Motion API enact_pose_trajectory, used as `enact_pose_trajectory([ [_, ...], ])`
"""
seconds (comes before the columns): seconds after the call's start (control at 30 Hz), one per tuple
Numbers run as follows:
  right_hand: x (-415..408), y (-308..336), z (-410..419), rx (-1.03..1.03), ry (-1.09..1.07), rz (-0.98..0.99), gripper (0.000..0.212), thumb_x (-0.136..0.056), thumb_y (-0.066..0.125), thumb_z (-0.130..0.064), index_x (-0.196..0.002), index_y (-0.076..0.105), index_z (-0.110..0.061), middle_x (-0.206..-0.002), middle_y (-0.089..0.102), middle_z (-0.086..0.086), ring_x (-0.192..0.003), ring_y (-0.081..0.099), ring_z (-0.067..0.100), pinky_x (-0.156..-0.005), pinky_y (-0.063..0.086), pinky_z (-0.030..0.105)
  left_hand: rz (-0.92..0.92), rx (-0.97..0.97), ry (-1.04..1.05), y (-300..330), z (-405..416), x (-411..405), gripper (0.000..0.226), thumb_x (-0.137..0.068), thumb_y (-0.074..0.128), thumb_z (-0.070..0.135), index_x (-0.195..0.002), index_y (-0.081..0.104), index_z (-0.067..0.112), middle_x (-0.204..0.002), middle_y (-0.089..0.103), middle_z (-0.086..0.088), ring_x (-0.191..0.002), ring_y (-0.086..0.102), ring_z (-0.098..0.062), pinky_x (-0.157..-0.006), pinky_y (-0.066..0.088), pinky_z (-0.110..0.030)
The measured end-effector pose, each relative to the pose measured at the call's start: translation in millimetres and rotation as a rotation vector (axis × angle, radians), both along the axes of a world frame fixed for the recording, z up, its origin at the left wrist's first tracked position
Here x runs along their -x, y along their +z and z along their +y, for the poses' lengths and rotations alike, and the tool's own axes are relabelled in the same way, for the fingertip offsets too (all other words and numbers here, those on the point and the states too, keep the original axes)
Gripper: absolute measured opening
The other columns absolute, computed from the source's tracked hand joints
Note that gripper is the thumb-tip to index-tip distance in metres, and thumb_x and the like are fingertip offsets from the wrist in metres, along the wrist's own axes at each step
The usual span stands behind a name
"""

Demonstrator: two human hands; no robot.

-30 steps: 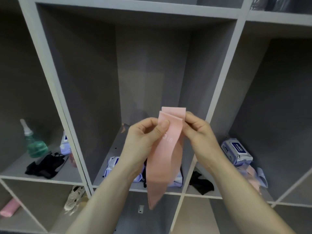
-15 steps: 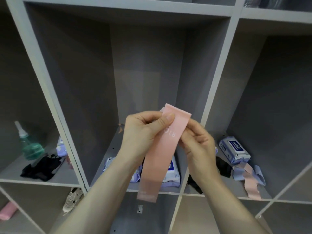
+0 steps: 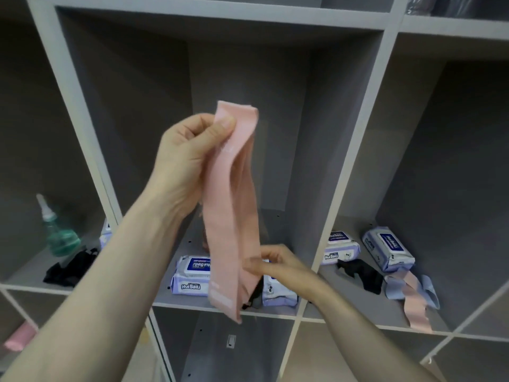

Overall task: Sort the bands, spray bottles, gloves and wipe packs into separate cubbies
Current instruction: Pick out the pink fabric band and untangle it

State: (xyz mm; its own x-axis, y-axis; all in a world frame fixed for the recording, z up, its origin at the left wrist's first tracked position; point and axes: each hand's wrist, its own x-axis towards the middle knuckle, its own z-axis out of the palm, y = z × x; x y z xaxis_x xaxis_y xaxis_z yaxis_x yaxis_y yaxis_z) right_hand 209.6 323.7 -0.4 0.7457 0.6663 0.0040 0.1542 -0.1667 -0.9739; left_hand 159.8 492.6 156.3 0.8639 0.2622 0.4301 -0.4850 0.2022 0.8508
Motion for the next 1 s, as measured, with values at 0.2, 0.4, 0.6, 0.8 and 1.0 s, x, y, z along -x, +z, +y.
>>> enact_pose_trajectory([
  [0.2, -7, -10, -10, -0.314, -0.060, 0.260, 0.031, -0.069, 0.072, -0.032, -0.095, 0.076, -0.016, -0.101, 0.074, 0.004, -0.096, 0.068, 0.017, -0.092, 0.051, 0.032, 0.050, 0.044, 0.215, -6, 45, 10, 0.014, -0.088, 0.063, 0.020, -0.075, 0.063, 0.016, -0.062, 0.064, 0.006, -0.056, 0.058, -0.007, -0.055, 0.051, -0.019],
  [0.4, -9, 21, -9, -0.493, -0.068, 0.281, 0.064, -0.063, 0.082, -0.044, -0.103, 0.065, 0.002, -0.108, 0.067, 0.022, -0.099, 0.061, 0.028, -0.096, 0.050, 0.044, 0.147, -0.091, 0.456, -35, 68, 7, 0.014, -0.087, 0.067, 0.025, -0.075, 0.065, 0.018, -0.070, 0.065, 0.005, -0.061, 0.060, -0.009, -0.062, 0.053, -0.026],
  [0.6, -5, 76, 3, -0.653, -0.036, 0.270, 0.031, -0.084, 0.053, -0.035, -0.090, 0.072, -0.012, -0.075, 0.073, 0.003, -0.069, 0.068, 0.014, -0.069, 0.055, 0.025, 0.202, -0.076, 0.464, -77, 62, 2, 0.016, -0.088, 0.065, 0.018, -0.072, 0.064, 0.018, -0.056, 0.061, 0.011, -0.050, 0.051, -0.002, -0.049, 0.042, -0.015],
  [0.8, 2, 92, 18, -0.586, -0.048, 0.300, 0.035, -0.090, 0.050, -0.009, -0.124, 0.057, -0.003, -0.118, 0.067, 0.017, -0.094, 0.069, 0.022, -0.074, 0.057, 0.029, 0.231, -0.011, 0.274, -89, 48, 14, 0.016, -0.081, 0.070, 0.026, -0.084, 0.068, 0.010, -0.074, 0.067, -0.008, -0.060, 0.058, -0.013, -0.054, 0.047, -0.021],
  [1.0, 13, 87, 14, -0.424, -0.138, 0.061, 0.031, -0.089, 0.054, 0.006, -0.115, 0.062, -0.008, -0.107, 0.072, 0.013, -0.096, 0.069, 0.026, -0.085, 0.055, 0.038, 0.249, -0.116, -0.097, -96, 9, 26, 0.025, -0.077, 0.072, 0.028, -0.084, 0.069, 0.005, -0.086, 0.067, -0.017, -0.075, 0.060, -0.024, -0.070, 0.051, -0.039],
])
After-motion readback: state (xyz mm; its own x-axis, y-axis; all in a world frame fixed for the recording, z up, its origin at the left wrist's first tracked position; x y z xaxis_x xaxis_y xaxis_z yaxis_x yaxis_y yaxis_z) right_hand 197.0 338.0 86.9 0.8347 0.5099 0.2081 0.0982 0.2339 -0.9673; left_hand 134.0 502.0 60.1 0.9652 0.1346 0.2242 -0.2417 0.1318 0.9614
